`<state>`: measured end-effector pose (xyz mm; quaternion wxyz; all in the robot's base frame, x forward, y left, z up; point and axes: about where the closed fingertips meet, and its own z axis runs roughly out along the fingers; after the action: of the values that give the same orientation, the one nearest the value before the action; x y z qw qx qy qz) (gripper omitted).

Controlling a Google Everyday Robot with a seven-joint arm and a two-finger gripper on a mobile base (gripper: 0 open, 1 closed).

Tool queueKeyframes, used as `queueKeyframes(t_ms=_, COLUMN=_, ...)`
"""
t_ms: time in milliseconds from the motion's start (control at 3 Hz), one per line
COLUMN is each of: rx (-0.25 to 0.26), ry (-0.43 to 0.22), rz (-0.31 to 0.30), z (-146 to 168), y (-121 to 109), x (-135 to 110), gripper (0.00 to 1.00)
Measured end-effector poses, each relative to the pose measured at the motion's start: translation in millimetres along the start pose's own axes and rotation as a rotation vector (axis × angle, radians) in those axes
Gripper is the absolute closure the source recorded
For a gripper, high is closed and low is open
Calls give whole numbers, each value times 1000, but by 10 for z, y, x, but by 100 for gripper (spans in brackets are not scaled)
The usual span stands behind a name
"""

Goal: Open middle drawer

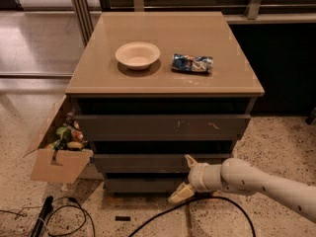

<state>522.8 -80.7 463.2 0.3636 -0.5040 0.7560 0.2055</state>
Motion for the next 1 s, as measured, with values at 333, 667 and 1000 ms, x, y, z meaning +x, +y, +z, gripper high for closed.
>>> queueKeyframes(t_ms=333, rx=42, ry=-7, rz=-47, z=92, y=-186, x=11, gripper=0)
queueKeyframes(t_ms=667, rx=80, ry=68, rz=-107, z=233, y=-495, x=114, gripper=0)
queueKeyframes(t_ms=1000, rx=116, ry=163, rz=-154, z=291, y=-914, x=159, gripper=0)
